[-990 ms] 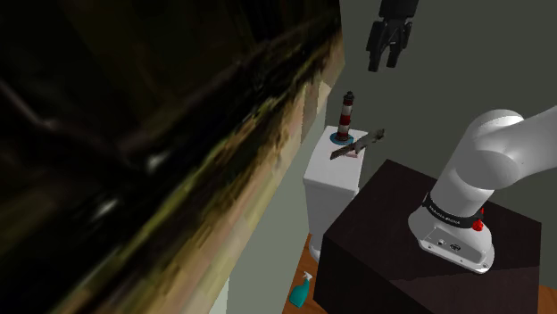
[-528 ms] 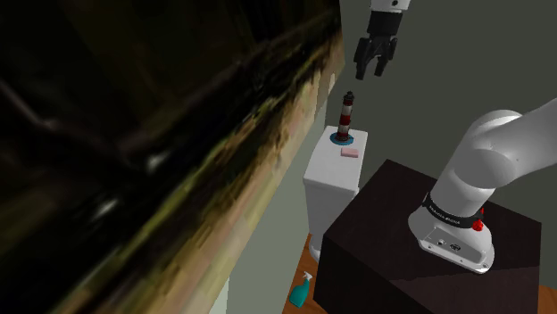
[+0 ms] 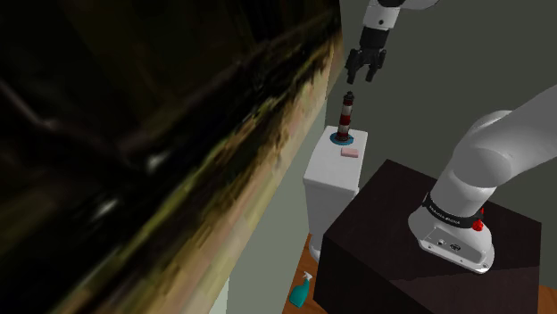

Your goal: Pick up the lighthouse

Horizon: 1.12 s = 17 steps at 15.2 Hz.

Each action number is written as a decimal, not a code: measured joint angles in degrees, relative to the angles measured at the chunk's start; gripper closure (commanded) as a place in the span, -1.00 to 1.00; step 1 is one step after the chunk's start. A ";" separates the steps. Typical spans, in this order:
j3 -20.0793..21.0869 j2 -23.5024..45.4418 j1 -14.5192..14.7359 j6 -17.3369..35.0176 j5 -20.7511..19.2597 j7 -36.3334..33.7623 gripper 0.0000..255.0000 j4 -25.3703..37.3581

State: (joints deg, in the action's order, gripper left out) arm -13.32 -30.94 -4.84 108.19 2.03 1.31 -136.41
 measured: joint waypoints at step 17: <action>-12.47 30.84 -2.40 20.66 13.35 13.94 -1.00 13.24</action>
State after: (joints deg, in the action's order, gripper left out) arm -25.79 -0.10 -7.24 128.85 15.38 15.25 -123.17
